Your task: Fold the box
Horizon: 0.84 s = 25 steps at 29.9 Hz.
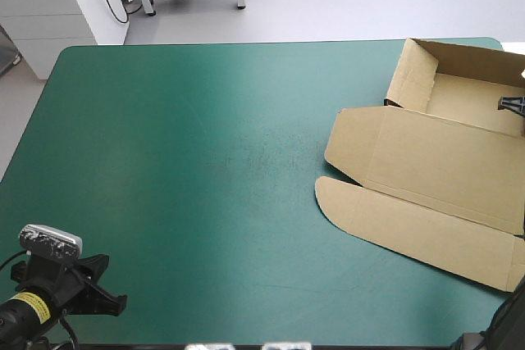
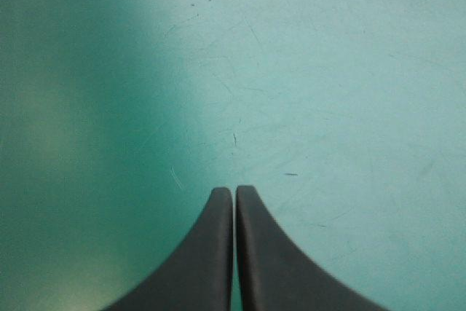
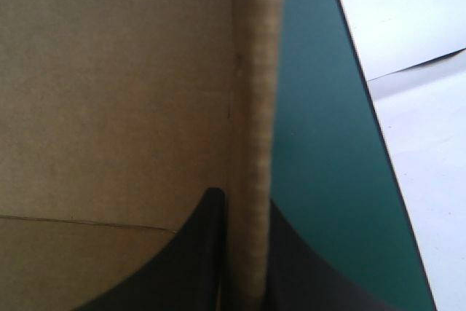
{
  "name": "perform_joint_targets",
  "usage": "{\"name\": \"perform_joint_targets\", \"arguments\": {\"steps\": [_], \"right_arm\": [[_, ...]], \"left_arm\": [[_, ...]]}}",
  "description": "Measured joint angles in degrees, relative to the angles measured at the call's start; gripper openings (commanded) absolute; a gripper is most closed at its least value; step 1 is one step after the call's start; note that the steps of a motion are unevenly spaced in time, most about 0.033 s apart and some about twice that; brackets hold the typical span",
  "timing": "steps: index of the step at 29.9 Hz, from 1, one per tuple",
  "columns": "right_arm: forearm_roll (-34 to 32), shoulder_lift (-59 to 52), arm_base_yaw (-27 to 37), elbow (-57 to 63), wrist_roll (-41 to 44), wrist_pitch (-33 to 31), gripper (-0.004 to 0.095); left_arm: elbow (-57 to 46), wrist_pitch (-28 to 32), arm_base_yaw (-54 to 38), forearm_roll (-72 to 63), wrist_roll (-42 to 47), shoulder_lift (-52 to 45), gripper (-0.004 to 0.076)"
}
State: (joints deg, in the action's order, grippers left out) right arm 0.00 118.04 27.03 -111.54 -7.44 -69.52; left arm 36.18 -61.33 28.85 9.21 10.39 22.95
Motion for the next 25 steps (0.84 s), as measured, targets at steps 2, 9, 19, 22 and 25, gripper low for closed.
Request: {"name": "perform_joint_targets", "arguments": {"steps": [2,9,19,22,25], "right_arm": [[0.4,0.7,0.1,0.0,-0.6,-0.1,0.039],[0.8,1.3,0.1,-0.6,-1.0,-1.3,0.0857],[5.4,-8.9,0.1,-2.5,0.6,-1.4,0.0856],[11.4,-17.1,0.1,0.2,-1.2,-1.4,0.0838],[17.0,-25.5,0.1,5.1,-3.5,-1.9,0.0755]], "left_arm": [[0.0,0.0,0.0,0.0,0.0,0.0,-0.0008],[0.0,-0.2,0.0,-1.0,0.0,0.0,-0.0008],[0.0,-0.2,0.0,-1.2,0.0,0.0,-0.0008],[0.0,-0.2,0.0,-1.1,0.0,0.0,-0.0008],[0.0,-0.2,0.0,-1.1,0.0,0.0,-0.0008]]}}
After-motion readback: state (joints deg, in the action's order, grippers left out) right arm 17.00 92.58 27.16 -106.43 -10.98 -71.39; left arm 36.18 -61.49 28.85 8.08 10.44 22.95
